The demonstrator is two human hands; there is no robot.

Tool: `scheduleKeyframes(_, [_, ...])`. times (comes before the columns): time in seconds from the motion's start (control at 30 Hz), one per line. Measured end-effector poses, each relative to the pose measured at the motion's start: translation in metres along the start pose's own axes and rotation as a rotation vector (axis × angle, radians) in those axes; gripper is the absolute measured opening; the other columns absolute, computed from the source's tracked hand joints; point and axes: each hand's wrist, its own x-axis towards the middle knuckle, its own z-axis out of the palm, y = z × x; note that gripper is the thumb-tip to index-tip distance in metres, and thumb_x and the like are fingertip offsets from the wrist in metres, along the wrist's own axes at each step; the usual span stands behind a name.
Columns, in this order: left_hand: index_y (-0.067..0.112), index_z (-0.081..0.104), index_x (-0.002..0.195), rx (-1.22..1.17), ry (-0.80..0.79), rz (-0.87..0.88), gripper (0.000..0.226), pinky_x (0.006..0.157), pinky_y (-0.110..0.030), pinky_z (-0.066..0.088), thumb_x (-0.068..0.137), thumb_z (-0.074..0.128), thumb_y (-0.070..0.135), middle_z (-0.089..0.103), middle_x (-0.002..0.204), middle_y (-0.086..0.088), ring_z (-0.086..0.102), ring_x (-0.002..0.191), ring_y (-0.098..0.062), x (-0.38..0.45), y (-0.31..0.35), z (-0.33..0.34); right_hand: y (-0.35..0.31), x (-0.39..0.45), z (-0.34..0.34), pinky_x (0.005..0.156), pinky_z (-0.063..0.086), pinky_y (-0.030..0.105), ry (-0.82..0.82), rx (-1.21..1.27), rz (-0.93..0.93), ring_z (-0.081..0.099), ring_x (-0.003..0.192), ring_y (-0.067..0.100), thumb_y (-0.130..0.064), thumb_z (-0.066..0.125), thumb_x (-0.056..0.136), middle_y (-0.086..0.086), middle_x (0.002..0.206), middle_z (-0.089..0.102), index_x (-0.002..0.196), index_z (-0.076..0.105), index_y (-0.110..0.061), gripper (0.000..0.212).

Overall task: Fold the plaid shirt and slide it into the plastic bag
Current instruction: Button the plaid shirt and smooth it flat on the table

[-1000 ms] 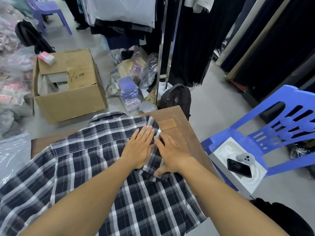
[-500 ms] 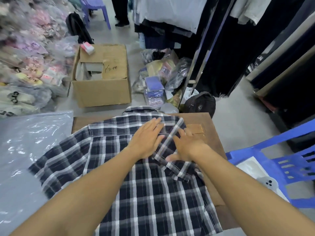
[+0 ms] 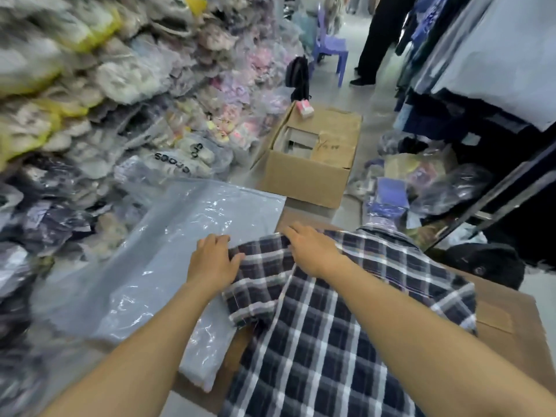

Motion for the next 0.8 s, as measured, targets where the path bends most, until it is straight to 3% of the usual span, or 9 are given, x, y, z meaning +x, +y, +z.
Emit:
scheduleKeyframes(0.07, [0.013, 0.055, 0.133, -0.088, -0.002, -0.059, 0.054, 0.102, -0.044, 0.043, 0.092, 0.062, 0.048, 0.055, 0.132, -0.009, 0.041, 0.131, -0.030, 0.004, -0.014, 0.003, 0.001, 0.011, 0.008, 0.083, 0.049, 0.046, -0.010, -0.007, 0.013, 0.050, 0.117, 0.037, 0.002, 0.054, 0.091, 0.011, 0.144, 0.040, 0.142, 0.041, -0.015, 0.055])
scheduleKeyframes(0.17, [0.017, 0.069, 0.102, -0.237, -0.008, -0.081, 0.032, 0.089, -0.042, 0.052, 0.083, 0.075, 0.043, 0.066, 0.105, -0.004, 0.056, 0.113, -0.028, 0.012, -0.022, 0.007, 0.004, 0.021, 0.014, 0.080, 0.046, 0.044, -0.007, -0.047, 0.051, 0.049, 0.115, 0.037, 0.007, 0.058, 0.086, 0.013, 0.136, 0.042, 0.140, 0.041, -0.015, 0.061])
scheduleKeyframes(0.27, [0.024, 0.064, 0.076, -0.346, -0.017, -0.114, 0.019, 0.075, -0.036, 0.052, 0.079, 0.081, 0.031, 0.065, 0.084, 0.002, 0.064, 0.093, -0.025, 0.017, -0.020, 0.005, 0.007, 0.024, 0.015, 0.077, 0.044, 0.043, 0.005, -0.076, 0.061, 0.048, 0.112, 0.036, 0.004, 0.058, 0.087, 0.014, 0.126, 0.045, 0.138, 0.042, -0.014, 0.056])
scheduleKeyframes(0.4, [0.013, 0.069, 0.084, -0.536, -0.078, -0.148, 0.015, 0.076, -0.031, 0.050, 0.087, 0.074, 0.028, 0.071, 0.089, -0.004, 0.066, 0.091, -0.024, 0.020, -0.011, -0.008, 0.014, 0.025, 0.017, 0.068, 0.039, 0.038, 0.040, -0.011, 0.075, 0.050, 0.104, 0.032, 0.000, 0.058, 0.091, 0.013, 0.119, 0.044, 0.125, 0.048, -0.011, 0.038])
scheduleKeyframes(0.53, [0.014, 0.072, 0.085, -0.664, -0.196, -0.099, 0.022, 0.076, -0.030, 0.049, 0.088, 0.072, 0.036, 0.074, 0.097, -0.007, 0.065, 0.088, -0.017, 0.014, 0.004, -0.035, 0.016, 0.020, 0.010, 0.059, 0.040, 0.039, 0.070, 0.062, 0.145, 0.048, 0.083, 0.028, -0.008, 0.057, 0.094, 0.010, 0.115, 0.041, 0.109, 0.049, -0.011, 0.016])
scheduleKeyframes(0.67, [0.012, 0.070, 0.083, -0.749, -0.257, -0.011, 0.021, 0.074, -0.031, 0.049, 0.084, 0.076, 0.032, 0.073, 0.090, -0.012, 0.063, 0.079, -0.017, -0.004, 0.037, -0.061, 0.025, 0.011, 0.002, 0.075, 0.051, 0.047, 0.124, 0.245, 0.213, 0.053, 0.087, 0.032, -0.012, 0.058, 0.094, 0.006, 0.112, 0.041, 0.104, 0.047, -0.016, 0.016])
scheduleKeyframes(0.8, [0.014, 0.066, 0.081, -0.688, -0.463, 0.175, 0.013, 0.067, -0.025, 0.045, 0.085, 0.074, 0.023, 0.066, 0.082, -0.001, 0.059, 0.074, -0.012, -0.033, 0.090, -0.058, 0.043, 0.001, -0.007, 0.081, 0.045, 0.036, 0.204, 0.455, 0.253, 0.054, 0.092, 0.025, -0.002, 0.059, 0.087, 0.004, 0.107, 0.050, 0.095, 0.055, -0.021, 0.021])
